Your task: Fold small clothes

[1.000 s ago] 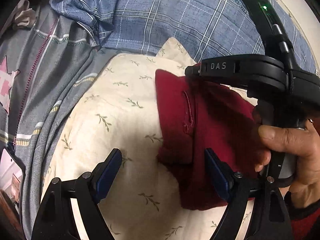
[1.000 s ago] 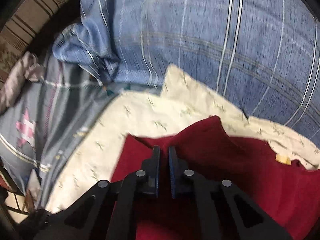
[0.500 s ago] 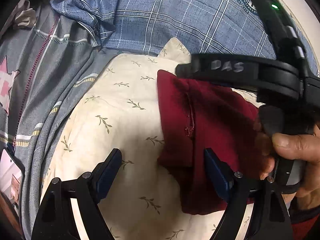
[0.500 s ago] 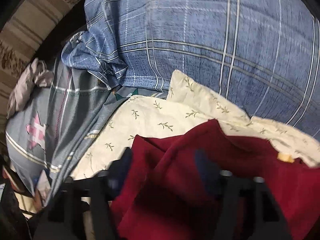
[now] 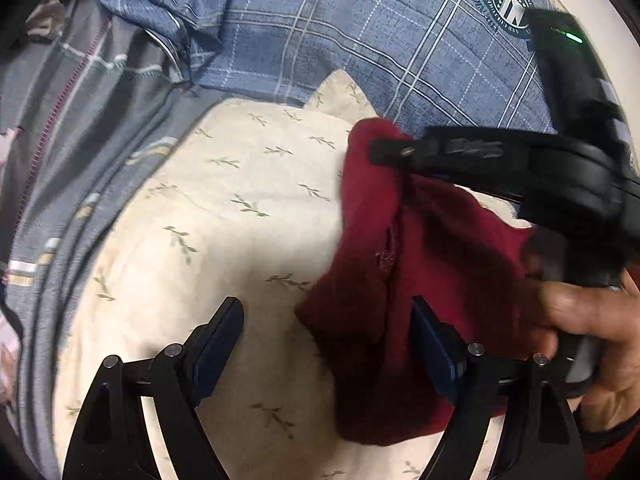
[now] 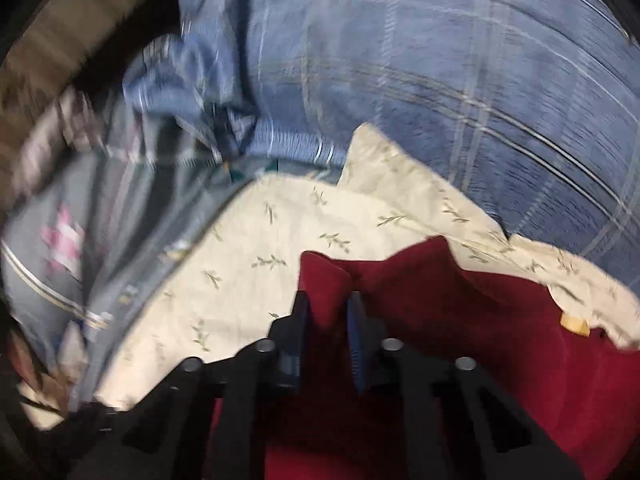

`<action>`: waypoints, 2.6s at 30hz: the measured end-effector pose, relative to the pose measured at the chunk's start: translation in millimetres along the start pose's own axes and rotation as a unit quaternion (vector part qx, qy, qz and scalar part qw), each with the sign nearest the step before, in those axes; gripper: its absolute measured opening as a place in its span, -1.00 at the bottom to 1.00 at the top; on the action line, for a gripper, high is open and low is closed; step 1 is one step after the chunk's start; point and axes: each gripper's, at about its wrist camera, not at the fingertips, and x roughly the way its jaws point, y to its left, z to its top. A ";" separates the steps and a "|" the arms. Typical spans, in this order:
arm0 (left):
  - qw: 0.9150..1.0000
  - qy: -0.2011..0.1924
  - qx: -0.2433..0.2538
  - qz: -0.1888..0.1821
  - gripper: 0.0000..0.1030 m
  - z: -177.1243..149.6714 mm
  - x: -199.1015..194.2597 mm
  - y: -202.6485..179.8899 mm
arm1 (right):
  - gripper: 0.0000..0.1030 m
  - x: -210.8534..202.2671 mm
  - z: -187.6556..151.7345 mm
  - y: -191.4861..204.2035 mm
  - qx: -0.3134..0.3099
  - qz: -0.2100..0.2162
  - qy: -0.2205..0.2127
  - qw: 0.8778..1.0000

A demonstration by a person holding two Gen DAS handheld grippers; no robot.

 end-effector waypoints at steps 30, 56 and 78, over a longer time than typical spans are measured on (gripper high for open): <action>1.000 -0.010 0.006 -0.027 0.18 -2.3 2.8 -5.7 | -0.64 -2.7 0.0 -17.8 0.044 0.024 -0.006 0.999; 0.964 0.039 0.222 -0.142 -0.63 -45.1 42.6 -264.2 | -0.79 -174.9 -85.4 -215.0 0.166 -0.065 -0.110 0.978; 0.972 0.033 0.218 -0.082 0.26 -32.7 16.2 -211.6 | -0.28 -150.4 -172.0 -212.6 0.231 0.008 -0.061 0.971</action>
